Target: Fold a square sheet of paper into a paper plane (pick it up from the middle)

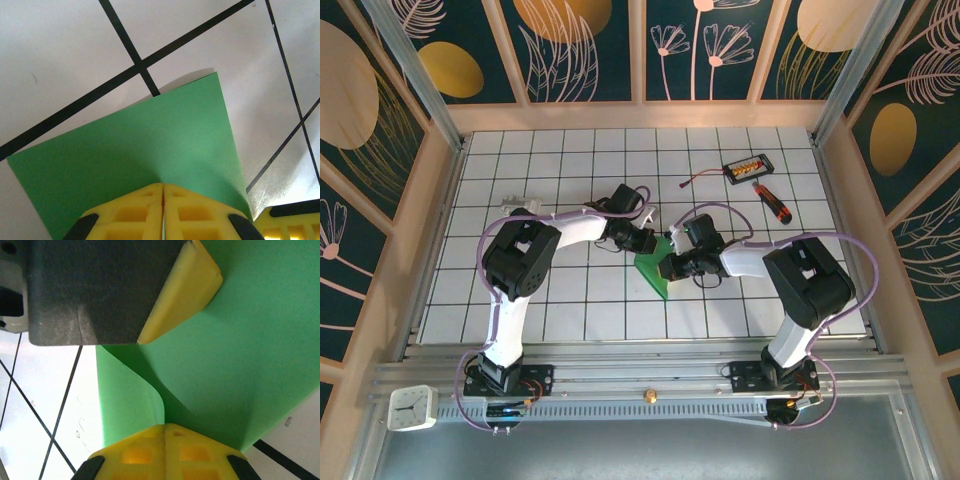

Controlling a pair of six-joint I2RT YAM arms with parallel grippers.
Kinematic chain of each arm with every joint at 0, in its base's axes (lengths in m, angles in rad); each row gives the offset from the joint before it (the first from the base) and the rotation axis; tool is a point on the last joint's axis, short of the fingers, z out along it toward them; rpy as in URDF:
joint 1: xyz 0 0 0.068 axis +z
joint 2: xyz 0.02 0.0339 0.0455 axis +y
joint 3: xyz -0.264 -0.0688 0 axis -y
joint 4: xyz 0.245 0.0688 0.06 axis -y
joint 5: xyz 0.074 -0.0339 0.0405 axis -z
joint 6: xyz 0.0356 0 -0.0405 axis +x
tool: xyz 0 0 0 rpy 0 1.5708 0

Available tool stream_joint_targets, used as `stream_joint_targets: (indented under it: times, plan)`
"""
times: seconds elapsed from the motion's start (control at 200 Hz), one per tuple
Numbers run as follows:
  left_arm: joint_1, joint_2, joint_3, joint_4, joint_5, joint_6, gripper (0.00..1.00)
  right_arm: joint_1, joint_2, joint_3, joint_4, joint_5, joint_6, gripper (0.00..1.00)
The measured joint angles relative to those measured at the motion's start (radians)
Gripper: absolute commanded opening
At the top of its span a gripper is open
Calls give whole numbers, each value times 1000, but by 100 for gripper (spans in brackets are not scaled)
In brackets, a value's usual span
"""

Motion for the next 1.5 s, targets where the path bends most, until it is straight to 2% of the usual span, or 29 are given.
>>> stream_joint_targets:
  times: [1.151, 1.386, 1.501]
  plan:
    - [0, 0, 0, 0, -1, 3, 10, -1, -11, -21, 2, -3, 8, 2]
    - [-3, 0, 8, -8, -3, 0, 19, -2, -11, -21, 0, 0, 11, 1]
    - [-8, -3, 13, -12, -2, -17, 31, -2, -11, -21, 0, 4, 11, 1]
